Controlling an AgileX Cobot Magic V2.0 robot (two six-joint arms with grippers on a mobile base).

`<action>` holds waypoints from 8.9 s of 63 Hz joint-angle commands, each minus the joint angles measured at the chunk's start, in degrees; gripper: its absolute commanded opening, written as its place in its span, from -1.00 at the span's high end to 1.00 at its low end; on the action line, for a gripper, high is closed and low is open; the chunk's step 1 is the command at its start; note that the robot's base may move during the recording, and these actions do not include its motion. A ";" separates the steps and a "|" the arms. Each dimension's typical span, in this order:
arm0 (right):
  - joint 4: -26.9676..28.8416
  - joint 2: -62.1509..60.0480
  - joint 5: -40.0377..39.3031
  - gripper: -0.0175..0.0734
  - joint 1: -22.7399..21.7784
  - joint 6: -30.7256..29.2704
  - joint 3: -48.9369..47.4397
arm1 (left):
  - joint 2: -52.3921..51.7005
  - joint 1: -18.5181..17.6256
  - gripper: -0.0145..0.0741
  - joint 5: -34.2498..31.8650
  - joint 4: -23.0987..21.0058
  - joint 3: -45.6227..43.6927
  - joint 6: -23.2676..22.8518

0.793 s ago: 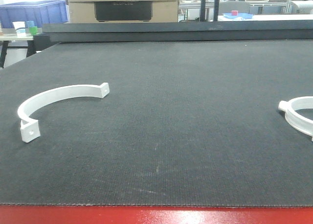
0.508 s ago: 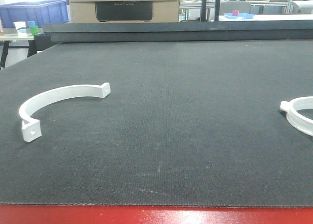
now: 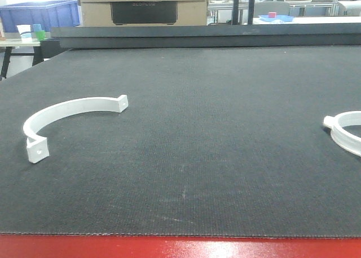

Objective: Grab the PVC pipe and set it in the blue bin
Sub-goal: 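Lower both grippers toward the two white pipe clamps on the table, then close the right gripper on the edge of the nearer white clamp, then close the left gripper on the arc of the other white clamp, then lift both held clamps up off the table surface, then drive the base away from the table holding both clamps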

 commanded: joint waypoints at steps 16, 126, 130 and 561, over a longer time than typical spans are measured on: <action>-0.41 -0.21 -4.15 0.98 0.05 -0.29 -4.08 | -0.33 0.08 0.92 -2.89 0.43 -3.52 0.08; 3.87 87.07 55.49 0.95 9.56 -0.29 -66.69 | 72.59 0.08 0.92 45.67 -11.24 -53.92 6.03; 3.87 89.40 57.29 0.95 9.56 -0.29 -68.77 | 72.59 0.08 0.92 45.78 -11.24 -53.92 6.03; -15.72 21.84 24.04 0.95 15.07 14.81 -39.44 | 27.28 -8.22 0.92 18.51 -1.17 -41.01 2.91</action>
